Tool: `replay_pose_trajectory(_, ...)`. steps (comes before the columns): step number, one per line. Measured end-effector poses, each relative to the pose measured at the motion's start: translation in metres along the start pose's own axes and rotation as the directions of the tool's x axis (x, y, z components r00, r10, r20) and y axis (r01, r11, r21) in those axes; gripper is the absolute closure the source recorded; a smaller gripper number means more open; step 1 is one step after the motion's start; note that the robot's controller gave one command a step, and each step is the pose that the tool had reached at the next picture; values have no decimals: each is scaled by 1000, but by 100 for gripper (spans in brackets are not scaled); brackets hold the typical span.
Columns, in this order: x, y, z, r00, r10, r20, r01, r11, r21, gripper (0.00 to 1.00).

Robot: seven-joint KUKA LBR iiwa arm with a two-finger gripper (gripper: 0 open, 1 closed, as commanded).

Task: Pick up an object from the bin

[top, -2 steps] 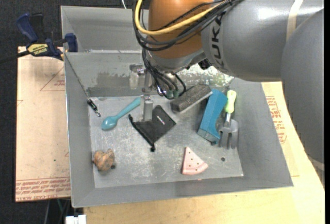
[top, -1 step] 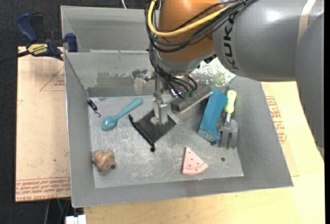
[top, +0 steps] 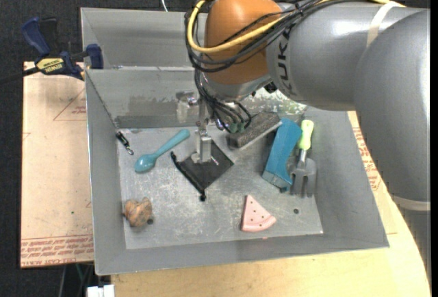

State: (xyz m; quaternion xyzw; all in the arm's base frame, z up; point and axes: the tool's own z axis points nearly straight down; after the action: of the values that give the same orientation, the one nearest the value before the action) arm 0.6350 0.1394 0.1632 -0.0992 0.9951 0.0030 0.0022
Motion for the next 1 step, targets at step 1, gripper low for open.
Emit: replay_pose_trajectory(1,5,4,-5,999,-52,-2,52,999,2,0)
